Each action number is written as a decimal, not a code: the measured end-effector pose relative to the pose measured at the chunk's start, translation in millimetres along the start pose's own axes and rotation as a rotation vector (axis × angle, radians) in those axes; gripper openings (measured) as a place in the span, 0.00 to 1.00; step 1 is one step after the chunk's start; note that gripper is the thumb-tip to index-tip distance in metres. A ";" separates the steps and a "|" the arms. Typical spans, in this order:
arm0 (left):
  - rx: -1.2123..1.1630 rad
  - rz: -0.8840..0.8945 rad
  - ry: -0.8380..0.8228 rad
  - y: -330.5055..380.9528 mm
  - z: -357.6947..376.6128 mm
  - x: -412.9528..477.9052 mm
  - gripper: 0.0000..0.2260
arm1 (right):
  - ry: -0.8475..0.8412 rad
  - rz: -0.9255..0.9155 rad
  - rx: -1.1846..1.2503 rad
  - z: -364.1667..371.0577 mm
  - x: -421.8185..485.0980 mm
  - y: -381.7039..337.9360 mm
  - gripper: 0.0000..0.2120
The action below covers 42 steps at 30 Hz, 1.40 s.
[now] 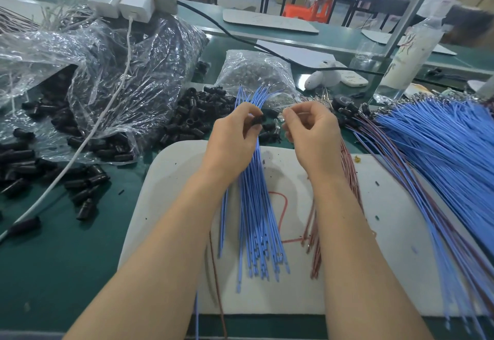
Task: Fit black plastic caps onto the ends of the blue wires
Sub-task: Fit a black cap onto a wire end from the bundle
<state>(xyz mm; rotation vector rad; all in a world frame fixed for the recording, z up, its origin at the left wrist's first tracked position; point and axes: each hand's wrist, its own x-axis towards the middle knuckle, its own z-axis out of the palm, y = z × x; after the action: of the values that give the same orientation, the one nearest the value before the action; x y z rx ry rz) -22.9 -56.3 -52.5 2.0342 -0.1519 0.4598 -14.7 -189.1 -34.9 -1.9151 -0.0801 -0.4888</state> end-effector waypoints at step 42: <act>0.035 0.073 -0.046 6.7 -3.2 -3.2 0.04 | -0.054 0.079 0.292 2.1 -0.1 -3.3 0.06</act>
<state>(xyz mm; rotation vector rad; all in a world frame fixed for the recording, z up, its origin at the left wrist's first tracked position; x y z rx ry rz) -28.6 -57.1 -46.9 2.0793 -0.2484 0.4648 -15.1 -186.0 -32.7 -1.6387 -0.1048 -0.3520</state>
